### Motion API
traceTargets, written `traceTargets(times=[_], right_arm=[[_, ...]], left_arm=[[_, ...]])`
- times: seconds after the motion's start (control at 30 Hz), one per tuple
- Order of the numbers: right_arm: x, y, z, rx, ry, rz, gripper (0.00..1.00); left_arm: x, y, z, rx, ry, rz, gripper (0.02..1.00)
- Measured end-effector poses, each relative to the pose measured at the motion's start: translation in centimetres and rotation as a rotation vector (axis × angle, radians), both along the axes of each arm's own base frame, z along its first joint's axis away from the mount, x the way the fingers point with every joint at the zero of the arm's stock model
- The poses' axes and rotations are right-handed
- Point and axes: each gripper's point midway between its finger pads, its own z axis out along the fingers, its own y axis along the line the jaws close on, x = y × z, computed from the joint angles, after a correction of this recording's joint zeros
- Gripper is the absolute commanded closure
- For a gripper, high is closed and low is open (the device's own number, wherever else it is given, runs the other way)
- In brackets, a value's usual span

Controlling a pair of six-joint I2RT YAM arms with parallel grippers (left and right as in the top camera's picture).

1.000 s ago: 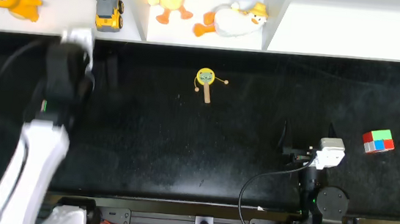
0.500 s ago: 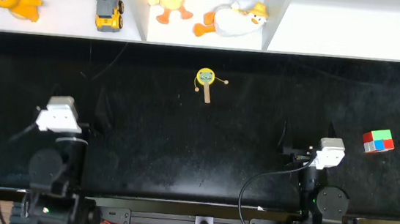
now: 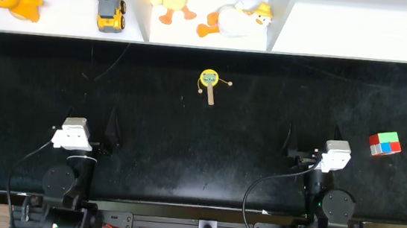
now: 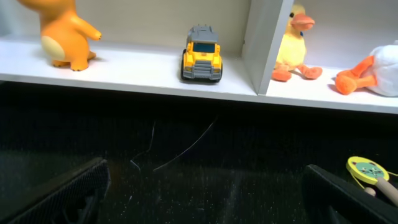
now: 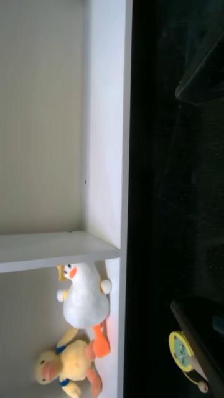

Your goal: Store Toys

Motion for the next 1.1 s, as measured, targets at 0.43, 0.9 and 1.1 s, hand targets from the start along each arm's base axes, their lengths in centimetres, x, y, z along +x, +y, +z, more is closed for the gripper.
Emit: traceTargets(times=[0.43, 0.9, 1.1], right_arm=[[0.0, 0.0, 0.0, 0.0, 0.0, 0.0, 0.007], [0.2, -1.0, -1.1, 0.038, 0.05, -0.066, 0.007], [0.3, 0.6, -3.4, 0.12, 0.372, -0.096, 0.007]], left_arm=[[0.0, -0.1, 0.0, -0.001, 0.0, -0.007, 0.02], [0.0, -0.1, 0.0, -0.001, 0.0, -0.007, 0.02], [0.0, -0.2, 0.0, -0.001, 0.0, -0.01, 0.02]])
